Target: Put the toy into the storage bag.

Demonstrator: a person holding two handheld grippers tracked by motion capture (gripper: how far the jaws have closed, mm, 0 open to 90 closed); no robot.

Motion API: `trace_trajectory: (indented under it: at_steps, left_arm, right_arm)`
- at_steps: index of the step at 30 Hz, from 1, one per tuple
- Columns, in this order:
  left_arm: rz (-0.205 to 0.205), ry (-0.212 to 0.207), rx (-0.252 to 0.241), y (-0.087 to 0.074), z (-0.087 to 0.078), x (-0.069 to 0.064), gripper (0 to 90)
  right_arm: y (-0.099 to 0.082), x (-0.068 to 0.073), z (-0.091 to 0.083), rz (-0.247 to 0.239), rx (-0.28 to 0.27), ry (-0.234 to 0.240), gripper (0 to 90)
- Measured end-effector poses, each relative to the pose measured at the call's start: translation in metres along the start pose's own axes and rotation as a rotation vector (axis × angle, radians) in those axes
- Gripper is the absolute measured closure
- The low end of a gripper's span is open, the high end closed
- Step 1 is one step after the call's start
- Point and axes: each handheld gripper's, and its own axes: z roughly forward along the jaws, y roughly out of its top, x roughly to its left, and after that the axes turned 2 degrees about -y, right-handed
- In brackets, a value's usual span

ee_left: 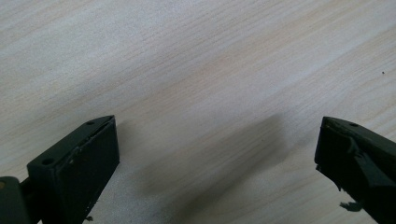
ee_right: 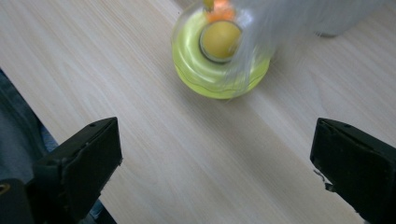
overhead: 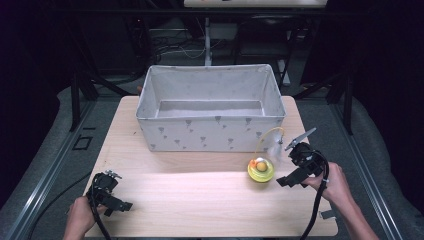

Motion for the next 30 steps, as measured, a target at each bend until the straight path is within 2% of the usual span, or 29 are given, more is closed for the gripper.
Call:
trace_trajectory:
  at_steps: [7,12,16,30]
  left_arm:
    - [0.0,-0.003,-0.005,0.0,0.001,-0.001,0.1]
    - [0.008,-0.001,0.002,0.001,0.002,-0.001,0.1]
    - [0.012,-0.004,0.004,0.001,0.002,-0.002,0.1]
    - [0.04,-0.009,0.01,0.003,0.003,-0.005,0.1]
  right_arm:
    - [0.017,-0.002,-0.016,-0.025,-0.036,0.026,1.3]
    - [0.028,-0.004,-0.028,-0.059,-0.032,0.021,0.9]
    - [0.035,-0.005,-0.035,-0.066,-0.038,0.02,0.8]
    - [0.078,-0.004,-0.054,-0.129,0.01,0.03,0.5]
